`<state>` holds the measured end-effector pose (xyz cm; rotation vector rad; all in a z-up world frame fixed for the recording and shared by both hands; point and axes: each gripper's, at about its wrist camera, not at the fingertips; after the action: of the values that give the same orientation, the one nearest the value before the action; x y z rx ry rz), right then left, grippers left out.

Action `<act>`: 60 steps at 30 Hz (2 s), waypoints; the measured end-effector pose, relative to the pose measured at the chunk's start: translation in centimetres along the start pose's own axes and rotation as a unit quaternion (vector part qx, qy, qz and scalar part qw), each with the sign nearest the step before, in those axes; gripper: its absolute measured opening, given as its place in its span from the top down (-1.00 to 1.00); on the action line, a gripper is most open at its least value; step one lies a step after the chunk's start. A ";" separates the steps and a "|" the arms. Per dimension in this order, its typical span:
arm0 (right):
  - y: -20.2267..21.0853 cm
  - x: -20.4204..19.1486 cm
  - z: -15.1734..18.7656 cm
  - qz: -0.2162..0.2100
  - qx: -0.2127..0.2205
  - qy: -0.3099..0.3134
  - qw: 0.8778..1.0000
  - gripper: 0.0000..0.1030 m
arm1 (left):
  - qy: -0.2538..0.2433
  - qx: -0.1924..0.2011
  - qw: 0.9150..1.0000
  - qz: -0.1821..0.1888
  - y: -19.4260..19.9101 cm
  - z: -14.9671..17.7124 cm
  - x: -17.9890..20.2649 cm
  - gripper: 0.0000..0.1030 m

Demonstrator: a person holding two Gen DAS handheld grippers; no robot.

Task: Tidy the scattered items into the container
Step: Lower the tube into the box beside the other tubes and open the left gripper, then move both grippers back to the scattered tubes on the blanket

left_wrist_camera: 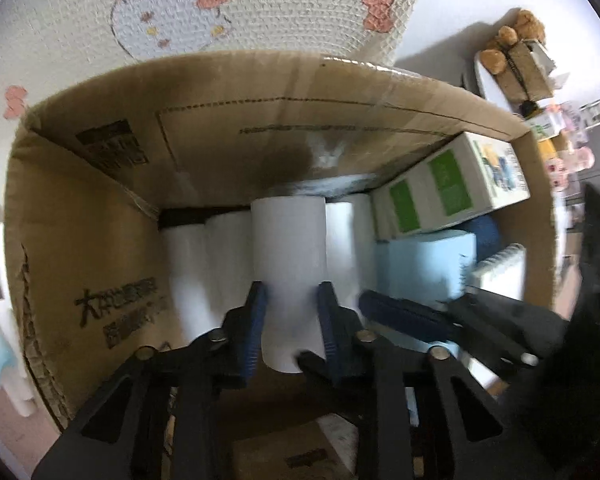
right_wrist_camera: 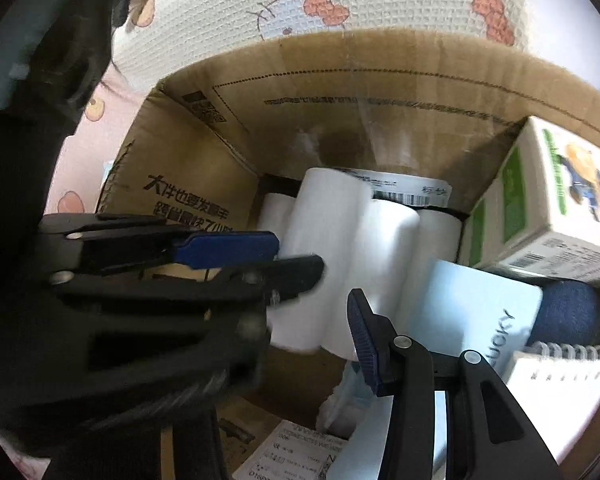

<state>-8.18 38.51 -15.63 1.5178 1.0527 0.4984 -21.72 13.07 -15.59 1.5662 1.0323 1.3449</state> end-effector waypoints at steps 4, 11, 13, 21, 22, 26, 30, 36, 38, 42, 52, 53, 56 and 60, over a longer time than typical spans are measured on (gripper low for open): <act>1.1 0.1 0.2 0.013 0.003 0.009 1.000 0.17 | 0.028 -0.017 0.999 0.033 -0.7 -0.6 -0.5 0.80; 2.7 -0.7 0.7 0.037 0.021 0.037 0.998 0.17 | 0.016 -0.006 1.000 0.020 -0.5 -0.6 0.2 0.81; 2.9 -0.1 0.5 0.038 0.020 0.027 0.999 0.17 | 0.006 0.002 1.000 0.006 0.1 -0.3 0.5 0.75; 3.9 -0.5 2.1 0.026 0.030 0.023 0.999 0.17 | -0.010 0.054 0.998 0.027 4.3 0.7 0.8 0.01; 3.2 -1.4 1.9 0.023 0.028 0.024 0.999 0.17 | -0.016 0.058 0.998 0.024 4.7 0.8 0.8 -0.02; 3.9 -2.1 2.2 0.034 0.028 0.041 0.998 0.17 | -0.031 0.091 0.995 -0.003 7.4 1.7 0.2 -0.06; 5.1 -3.7 3.4 0.034 0.043 0.053 0.997 0.17 | -0.024 0.118 0.993 0.016 9.7 2.9 -1.7 -0.06; 7.0 -6.9 3.2 0.056 0.094 0.094 0.990 0.17 | -0.018 0.177 0.984 0.013 13.4 5.1 -5.3 -0.06; 8.2 -8.6 3.2 0.053 0.110 0.111 0.986 0.17 | -0.009 0.195 0.981 0.007 14.6 6.0 -6.6 -0.06; 8.5 -11.3 2.5 0.035 0.126 0.126 0.983 0.17 | 0.008 0.230 0.973 -0.003 16.4 7.9 -9.0 -0.06; 7.6 -17.2 2.3 0.055 0.162 0.193 0.966 0.17 | 0.029 0.276 0.960 -0.030 18.7 11.1 -12.4 -0.06; 7.7 -17.6 2.3 0.052 0.163 0.194 0.966 0.17 | 0.033 0.279 0.959 -0.027 19.0 11.3 -12.7 -0.06; 7.4 -18.8 2.1 0.048 0.159 0.200 0.966 0.17 | 0.042 0.289 0.955 -0.050 19.7 12.1 -13.7 -0.06; 6.2 -20.2 1.8 0.046 0.146 0.211 0.965 0.17 | 0.050 0.307 0.946 -0.088 20.3 13.3 -14.6 -0.06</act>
<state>-14.86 21.22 -5.34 1.7703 1.4387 0.7830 -8.36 -8.37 -2.75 1.7947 1.7300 1.0354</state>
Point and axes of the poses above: each gripper's, at about its wrist camera, not at the fingertips, and y roughly against the way its jaws point, x to its right, z to its underside, and after that the axes turned 5 degrees about z, right-handed
